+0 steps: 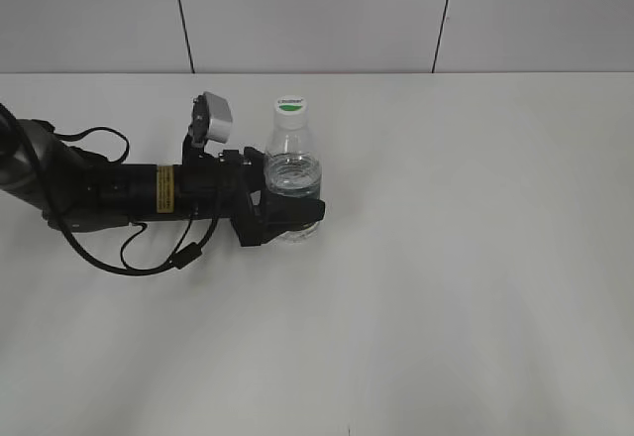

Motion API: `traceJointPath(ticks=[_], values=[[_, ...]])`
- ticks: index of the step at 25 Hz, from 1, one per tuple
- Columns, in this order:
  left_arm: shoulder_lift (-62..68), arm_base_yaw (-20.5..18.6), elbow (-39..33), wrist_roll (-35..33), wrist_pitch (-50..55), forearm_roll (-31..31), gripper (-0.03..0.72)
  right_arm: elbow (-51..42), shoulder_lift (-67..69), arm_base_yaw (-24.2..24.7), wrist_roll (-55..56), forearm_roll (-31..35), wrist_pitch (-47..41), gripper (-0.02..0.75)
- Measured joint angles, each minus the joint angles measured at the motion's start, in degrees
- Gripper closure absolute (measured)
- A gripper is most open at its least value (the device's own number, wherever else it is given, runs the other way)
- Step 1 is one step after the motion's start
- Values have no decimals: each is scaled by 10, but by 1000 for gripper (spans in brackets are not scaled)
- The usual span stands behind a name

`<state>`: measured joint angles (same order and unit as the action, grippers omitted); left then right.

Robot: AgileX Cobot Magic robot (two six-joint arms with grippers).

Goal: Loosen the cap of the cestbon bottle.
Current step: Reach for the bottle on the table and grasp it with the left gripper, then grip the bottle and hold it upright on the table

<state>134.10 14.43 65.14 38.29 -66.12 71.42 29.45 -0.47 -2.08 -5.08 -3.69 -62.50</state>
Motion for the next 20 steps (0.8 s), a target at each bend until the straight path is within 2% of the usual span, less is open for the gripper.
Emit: traceJointPath(ticks=[6,20], values=[[0,1,1,-7,-12,7,180,0,0,0,0,0,0,248],[0,1,1,-9,-16,14,201,0,0,0,0,0,0,248]])
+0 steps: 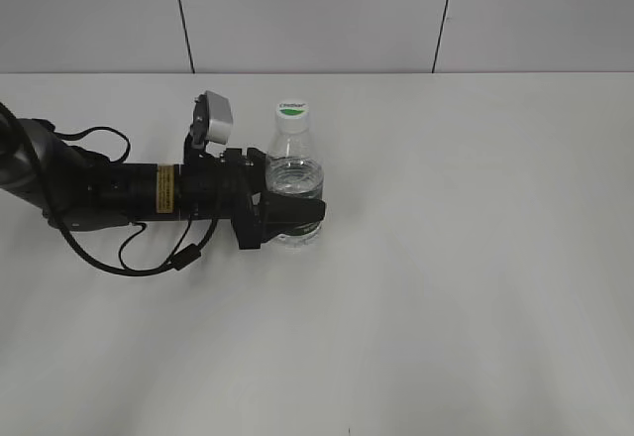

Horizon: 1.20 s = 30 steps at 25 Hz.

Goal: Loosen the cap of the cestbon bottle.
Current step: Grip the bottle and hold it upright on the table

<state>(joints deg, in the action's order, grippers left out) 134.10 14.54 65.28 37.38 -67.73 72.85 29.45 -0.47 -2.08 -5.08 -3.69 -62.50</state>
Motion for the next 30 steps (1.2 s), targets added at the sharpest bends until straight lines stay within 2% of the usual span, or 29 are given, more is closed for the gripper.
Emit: traceJointPath(ticks=[5,12,16,21,26,30], values=[[0,0,3,-2,-2,2,263,0,0,0,0,0,0,248],[0,0,3,-2,-5,5,263,7,5,0,0,8,0,248],[0,2,3,-2,-5,5,263,28,68,0,0,37,4,248],[0,2,3,-2,-6,10,263,64,162,0,-2,41,36,248],[-2,2,3,-2,-4,13,265,82,243,0,-4,49,102,248],[-6,2,3,-5,1,18,265,101,325,0,-4,81,143,248]])
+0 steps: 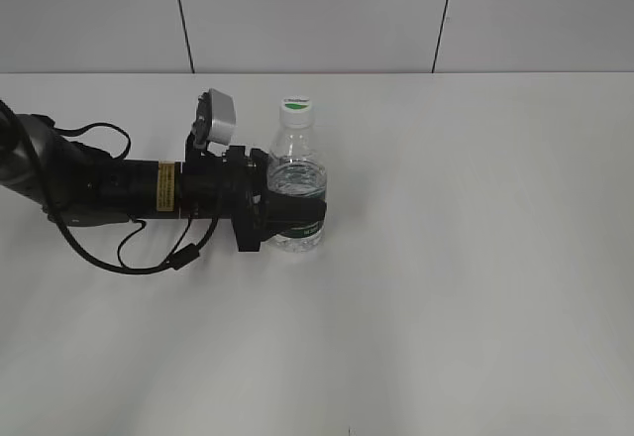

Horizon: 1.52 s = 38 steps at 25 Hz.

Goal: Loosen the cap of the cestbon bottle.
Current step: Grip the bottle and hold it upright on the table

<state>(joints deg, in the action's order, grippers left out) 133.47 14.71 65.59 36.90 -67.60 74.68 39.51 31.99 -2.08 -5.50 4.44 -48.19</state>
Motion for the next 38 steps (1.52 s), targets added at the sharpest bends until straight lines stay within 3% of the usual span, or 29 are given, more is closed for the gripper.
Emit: traceJointPath(ticks=[6,15,27,38], values=[[0,4,0,-5,1,2,265,123,174,0,-1,31,-70,248],[-1,42,7,-23,20,-7,267,309,375,-5,2,100,-190,248],[-1,45,9,-43,33,-29,267,490,584,-139,24,97,-211,248],[-1,45,9,-65,34,-30,267,616,738,-214,72,98,-216,248]])
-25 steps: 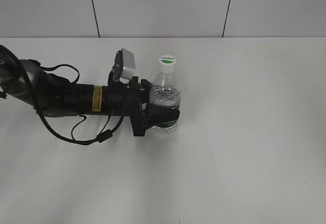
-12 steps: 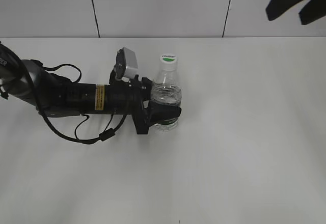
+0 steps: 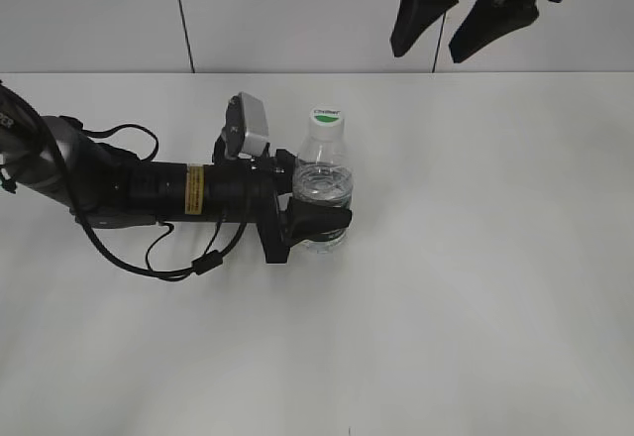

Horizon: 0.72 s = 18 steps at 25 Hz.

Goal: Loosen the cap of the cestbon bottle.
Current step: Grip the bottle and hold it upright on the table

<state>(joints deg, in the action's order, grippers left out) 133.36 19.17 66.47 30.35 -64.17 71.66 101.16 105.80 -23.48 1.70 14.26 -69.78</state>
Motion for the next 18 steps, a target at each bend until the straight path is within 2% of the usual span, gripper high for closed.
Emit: traceJointPath(ticks=[5,18], values=[[-1,1,1,-10,12,-13,268,56,48,-10,24,3,0,248],[-6,2,2,-24,31,-21,270,64,83,-37,63,26,0,248]])
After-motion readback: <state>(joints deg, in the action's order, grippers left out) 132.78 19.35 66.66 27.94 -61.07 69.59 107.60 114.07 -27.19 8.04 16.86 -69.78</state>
